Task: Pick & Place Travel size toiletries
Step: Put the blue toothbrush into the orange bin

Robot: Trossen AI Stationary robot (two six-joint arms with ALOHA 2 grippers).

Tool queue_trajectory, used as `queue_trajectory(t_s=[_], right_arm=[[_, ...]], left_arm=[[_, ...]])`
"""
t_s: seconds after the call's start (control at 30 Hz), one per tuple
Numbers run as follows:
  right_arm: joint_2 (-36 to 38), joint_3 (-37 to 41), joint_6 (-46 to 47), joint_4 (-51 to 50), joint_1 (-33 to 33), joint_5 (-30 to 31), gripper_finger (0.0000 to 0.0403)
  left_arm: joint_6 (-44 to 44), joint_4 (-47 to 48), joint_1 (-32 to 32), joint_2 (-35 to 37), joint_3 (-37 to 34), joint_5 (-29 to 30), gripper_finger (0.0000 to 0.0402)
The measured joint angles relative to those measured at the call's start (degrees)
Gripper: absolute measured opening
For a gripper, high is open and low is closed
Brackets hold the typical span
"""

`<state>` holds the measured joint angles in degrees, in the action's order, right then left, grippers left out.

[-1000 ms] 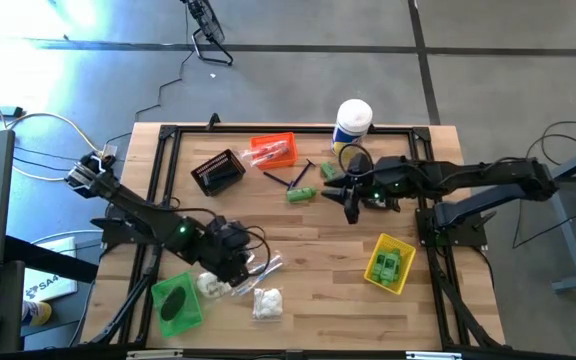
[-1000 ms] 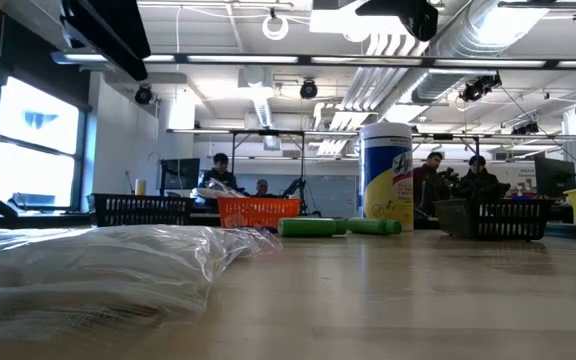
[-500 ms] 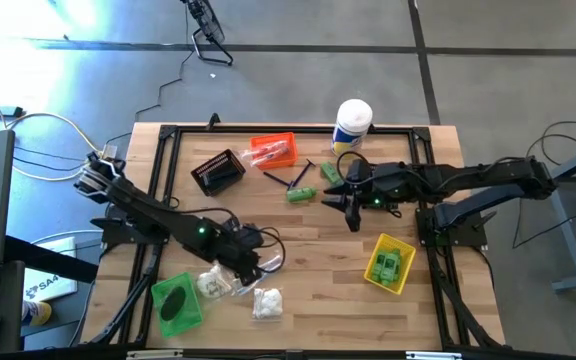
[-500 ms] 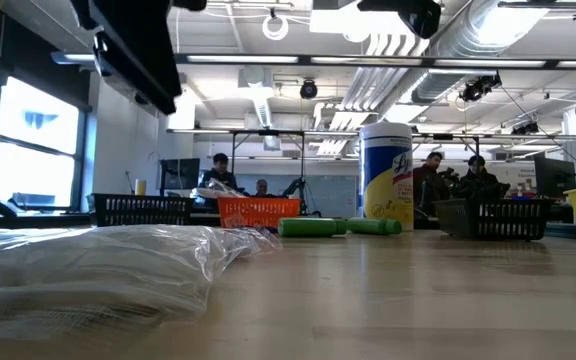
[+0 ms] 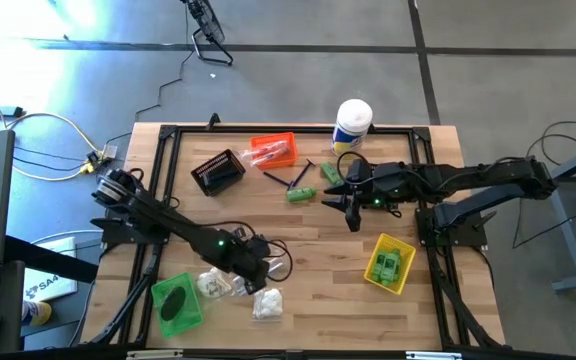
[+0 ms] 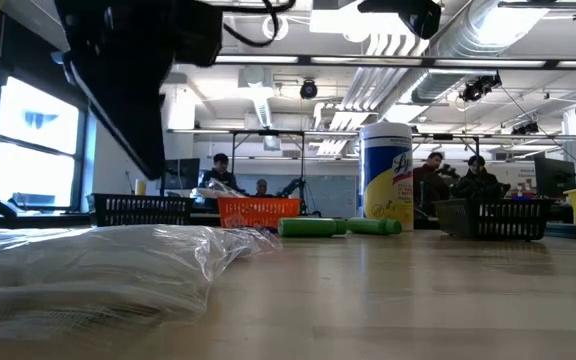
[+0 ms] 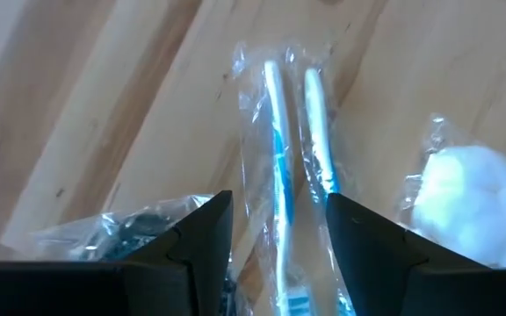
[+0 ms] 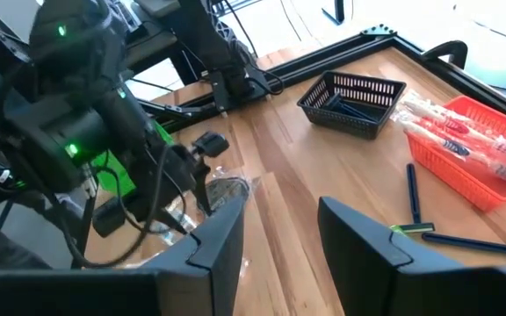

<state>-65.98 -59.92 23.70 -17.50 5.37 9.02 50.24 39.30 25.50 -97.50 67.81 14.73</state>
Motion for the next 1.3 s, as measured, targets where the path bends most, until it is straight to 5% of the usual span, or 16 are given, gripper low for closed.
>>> queue_trajectory(t_s=[1.07, 1.3], right_arm=[[0.02, 0.0, 0.55, 0.17, 0.0, -0.01, 0.014], [0.02, 0.0, 0.5, 0.17, -0.02, -0.01, 0.014]], left_arm=[[5.57, -4.68, 0.0, -8.95, 0.0, -3.75, 0.0179], [5.88, -5.36, 0.0, -9.28, 0.04, -3.79, 0.0133]])
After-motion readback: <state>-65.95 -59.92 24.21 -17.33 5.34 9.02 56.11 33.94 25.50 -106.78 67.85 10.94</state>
